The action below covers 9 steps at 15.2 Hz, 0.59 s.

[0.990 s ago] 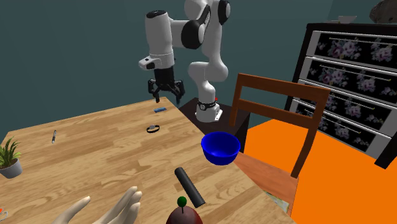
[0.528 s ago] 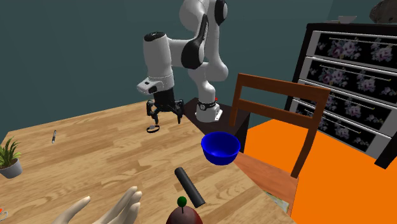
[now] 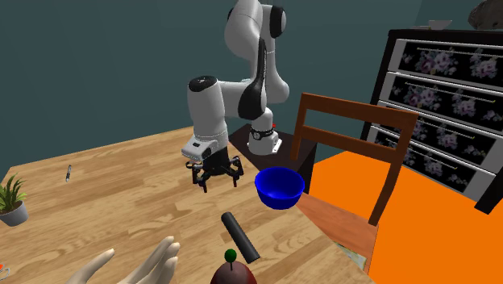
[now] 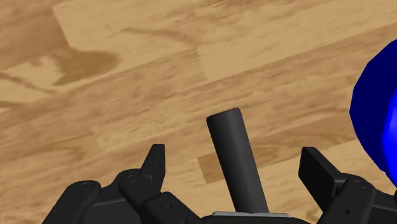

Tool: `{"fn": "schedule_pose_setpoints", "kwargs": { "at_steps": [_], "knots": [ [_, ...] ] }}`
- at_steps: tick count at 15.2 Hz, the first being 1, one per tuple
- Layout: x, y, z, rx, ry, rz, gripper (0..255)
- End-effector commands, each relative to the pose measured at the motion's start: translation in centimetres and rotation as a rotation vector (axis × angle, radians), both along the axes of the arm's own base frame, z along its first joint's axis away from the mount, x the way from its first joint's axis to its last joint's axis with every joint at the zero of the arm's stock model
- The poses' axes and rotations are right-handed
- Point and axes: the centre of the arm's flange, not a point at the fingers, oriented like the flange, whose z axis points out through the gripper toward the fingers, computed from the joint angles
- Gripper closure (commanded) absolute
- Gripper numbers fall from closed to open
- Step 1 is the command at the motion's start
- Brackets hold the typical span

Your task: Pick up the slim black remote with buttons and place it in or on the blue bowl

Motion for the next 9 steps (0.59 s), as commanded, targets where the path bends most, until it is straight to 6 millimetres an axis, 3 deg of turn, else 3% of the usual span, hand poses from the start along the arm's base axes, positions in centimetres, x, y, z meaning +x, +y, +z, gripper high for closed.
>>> {"fn": "schedule_pose_setpoints", "kwargs": {
  "at_steps": [1, 7, 9],
  "knots": [
    [0.9, 1.4, -1.8, 0.006, 0.002, 0.059, 0],
    [3.5, 6.7, -7.1, 0.025, 0.006, 0.23, 0],
    [3.7, 7.2, -8.1, 0.026, 0.007, 0.245, 0]
  ]
}}
